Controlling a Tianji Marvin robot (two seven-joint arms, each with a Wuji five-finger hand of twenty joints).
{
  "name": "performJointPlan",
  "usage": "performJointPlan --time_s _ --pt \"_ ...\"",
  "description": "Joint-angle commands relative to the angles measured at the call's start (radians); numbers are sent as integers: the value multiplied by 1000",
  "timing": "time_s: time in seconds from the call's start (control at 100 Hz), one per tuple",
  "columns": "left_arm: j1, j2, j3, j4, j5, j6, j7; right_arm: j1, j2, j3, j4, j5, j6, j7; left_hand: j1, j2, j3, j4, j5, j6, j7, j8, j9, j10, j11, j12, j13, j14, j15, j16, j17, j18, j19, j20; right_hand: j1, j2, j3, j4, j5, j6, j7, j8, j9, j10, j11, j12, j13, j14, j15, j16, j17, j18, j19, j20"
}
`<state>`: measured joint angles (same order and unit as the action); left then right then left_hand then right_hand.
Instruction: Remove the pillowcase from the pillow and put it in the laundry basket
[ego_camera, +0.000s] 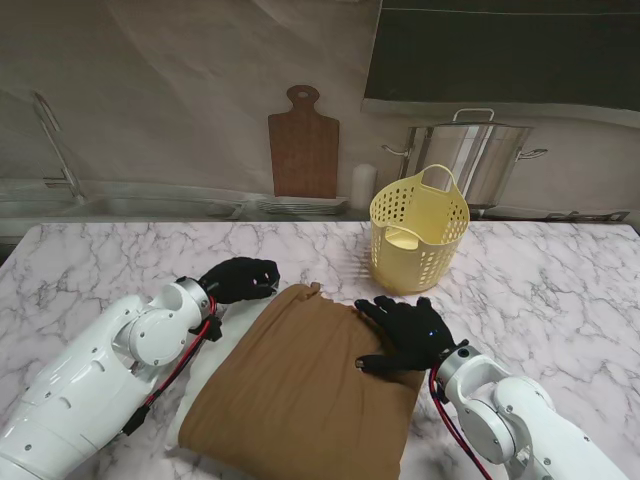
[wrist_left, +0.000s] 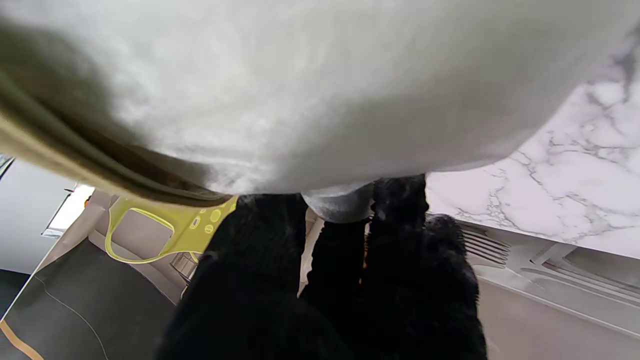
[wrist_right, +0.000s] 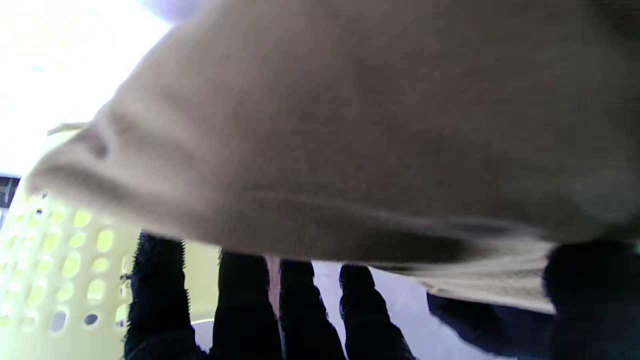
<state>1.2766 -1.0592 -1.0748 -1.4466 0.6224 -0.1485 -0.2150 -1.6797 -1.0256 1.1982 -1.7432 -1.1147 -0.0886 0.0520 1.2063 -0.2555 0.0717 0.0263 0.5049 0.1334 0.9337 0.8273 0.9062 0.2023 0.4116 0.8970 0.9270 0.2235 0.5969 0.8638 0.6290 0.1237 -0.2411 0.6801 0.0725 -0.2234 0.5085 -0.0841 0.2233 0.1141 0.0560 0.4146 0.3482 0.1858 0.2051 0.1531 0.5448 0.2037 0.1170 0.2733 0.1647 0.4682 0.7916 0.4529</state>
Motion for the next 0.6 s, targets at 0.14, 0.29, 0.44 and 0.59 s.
performJointPlan --time_s 0.14,0.29,0.44,0.59 --pt "12 -2 -1 -14 5 -17 -6 2 -31 -7 -35 136 37 -1 63 27 -6 10 -30 4 12 -10 25 -10 23 5 -7 2 0 0 3 -19 1480 -12 -55 156 -110 -11 -15 70 -63 8 -25 33 -103 -50 -81 69 -53 -67 -70 83 -62 -114" --pt "27 -3 -13 -36 18 -34 10 43 -25 -54 -36 150 79 77 63 27 -8 10 -30 4 12 -10 25 -12 24 5 -7 1 1 0 4 -20 1481 -13 -91 1 11 -15 -45 70 -61 18 -29 23 -112 -52 -47 98 -35 -68 -49 117 -32 -150" --pt "46 -1 -33 -67 30 -52 11 110 -17 -145 20 102 156 108 64 27 -9 10 -30 4 11 -9 26 -11 25 4 -6 1 2 -1 6 -21 1482 -14 -38 -263 164 -49 -81 83 -80 51 -10 33 -81 -38 210 69 101 16 198 95 196 -33" --pt "61 1 -50 -90 41 -66 11 171 -21 -236 85 95 247 93 65 27 -10 10 -29 5 11 -9 27 -11 25 4 -5 0 2 -1 8 -22 1483 -15 295 -414 93 -9 -36 107 11 166 114 44 138 67 624 -118 432 237 452 -107 489 179"
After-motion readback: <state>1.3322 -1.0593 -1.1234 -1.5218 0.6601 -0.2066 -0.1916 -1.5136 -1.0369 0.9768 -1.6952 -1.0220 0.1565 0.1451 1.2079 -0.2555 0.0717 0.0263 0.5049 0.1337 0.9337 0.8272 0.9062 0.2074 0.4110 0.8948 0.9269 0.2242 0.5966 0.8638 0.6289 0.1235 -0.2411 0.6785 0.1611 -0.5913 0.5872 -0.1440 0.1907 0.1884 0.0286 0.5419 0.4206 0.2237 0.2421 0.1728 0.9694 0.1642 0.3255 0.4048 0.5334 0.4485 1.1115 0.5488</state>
